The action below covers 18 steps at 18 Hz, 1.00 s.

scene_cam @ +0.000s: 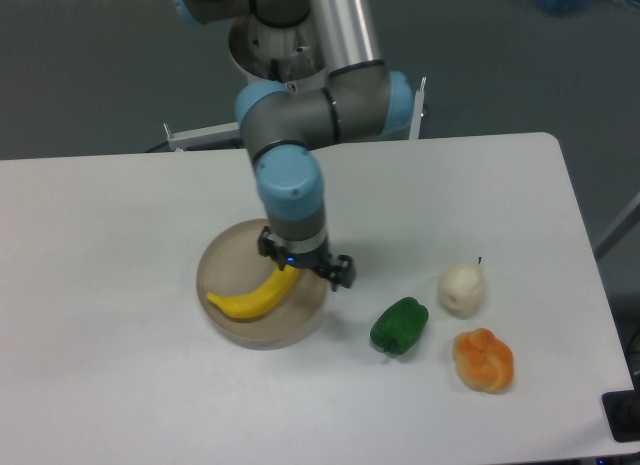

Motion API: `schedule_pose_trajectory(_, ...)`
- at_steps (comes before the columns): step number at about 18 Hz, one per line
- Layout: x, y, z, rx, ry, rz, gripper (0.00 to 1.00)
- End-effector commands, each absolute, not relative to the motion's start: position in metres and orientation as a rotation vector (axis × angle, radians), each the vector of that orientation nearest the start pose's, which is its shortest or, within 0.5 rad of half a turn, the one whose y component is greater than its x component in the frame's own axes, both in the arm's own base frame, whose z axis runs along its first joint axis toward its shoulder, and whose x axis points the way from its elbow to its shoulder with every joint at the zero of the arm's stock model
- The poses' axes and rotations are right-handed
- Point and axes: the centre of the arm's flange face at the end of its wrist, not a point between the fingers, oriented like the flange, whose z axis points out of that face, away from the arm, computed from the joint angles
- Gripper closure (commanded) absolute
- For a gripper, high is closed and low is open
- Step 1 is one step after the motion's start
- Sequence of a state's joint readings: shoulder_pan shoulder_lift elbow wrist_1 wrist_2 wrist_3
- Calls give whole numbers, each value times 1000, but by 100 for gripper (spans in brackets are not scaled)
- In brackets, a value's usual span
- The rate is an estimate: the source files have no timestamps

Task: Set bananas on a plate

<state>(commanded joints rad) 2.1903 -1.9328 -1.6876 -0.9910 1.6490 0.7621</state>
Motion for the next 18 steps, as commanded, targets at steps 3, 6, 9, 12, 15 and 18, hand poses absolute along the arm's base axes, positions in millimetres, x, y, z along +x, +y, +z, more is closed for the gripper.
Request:
schedule_pose_trajectory(3, -286, 570, 311, -3067, 224, 243, 0)
schedule_pose_trajectory(6, -320, 565, 324, -3048, 193, 278, 0)
schedule_pose_trajectory(9, -349, 559, 331, -3042, 252, 302, 0)
schedule_pose_trajectory(12, -365, 558, 331, -3041, 282, 317, 0)
schedule_pose_trajectory(15, -379, 567, 332, -3027, 380, 340, 0)
schedule_pose_trajectory(18, -393, 571, 338, -3016, 423, 366, 0)
